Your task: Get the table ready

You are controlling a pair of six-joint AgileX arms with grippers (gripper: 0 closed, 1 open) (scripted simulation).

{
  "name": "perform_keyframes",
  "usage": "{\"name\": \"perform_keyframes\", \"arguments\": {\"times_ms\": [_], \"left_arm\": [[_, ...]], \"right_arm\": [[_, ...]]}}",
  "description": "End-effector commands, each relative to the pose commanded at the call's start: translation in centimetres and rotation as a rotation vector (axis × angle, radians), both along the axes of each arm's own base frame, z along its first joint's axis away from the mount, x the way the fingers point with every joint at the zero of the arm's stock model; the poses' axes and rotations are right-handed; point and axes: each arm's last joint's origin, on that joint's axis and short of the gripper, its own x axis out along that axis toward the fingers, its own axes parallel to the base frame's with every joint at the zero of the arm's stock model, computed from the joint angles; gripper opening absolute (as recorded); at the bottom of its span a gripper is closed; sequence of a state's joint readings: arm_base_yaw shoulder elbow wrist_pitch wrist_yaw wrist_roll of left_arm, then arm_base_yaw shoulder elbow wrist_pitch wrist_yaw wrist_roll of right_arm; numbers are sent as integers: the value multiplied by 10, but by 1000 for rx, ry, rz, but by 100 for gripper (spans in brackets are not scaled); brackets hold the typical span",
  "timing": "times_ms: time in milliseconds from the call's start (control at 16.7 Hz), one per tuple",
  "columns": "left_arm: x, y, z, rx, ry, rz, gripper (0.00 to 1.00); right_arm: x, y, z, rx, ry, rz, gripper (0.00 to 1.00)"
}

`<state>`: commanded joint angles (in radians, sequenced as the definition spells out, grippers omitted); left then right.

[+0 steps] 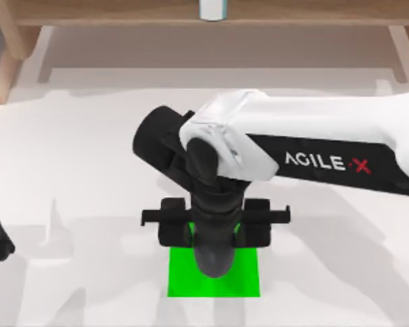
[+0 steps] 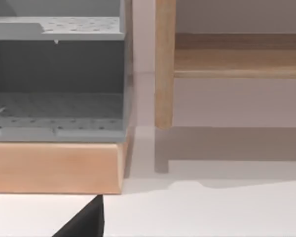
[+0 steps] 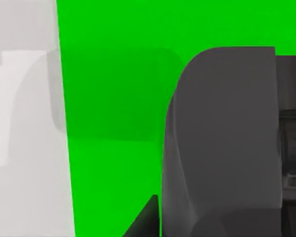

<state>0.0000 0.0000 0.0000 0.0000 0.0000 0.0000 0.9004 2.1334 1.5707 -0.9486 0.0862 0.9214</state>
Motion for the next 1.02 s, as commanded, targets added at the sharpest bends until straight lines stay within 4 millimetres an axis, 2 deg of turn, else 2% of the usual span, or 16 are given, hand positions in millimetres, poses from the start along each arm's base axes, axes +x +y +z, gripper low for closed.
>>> {"name": "perform_keyframes", "arguments": {"times_ms": [1020], "left_arm": [[0, 0, 0, 0, 0, 0, 100]], "right_arm": [[2, 3, 15, 88, 26, -20, 0]]}}
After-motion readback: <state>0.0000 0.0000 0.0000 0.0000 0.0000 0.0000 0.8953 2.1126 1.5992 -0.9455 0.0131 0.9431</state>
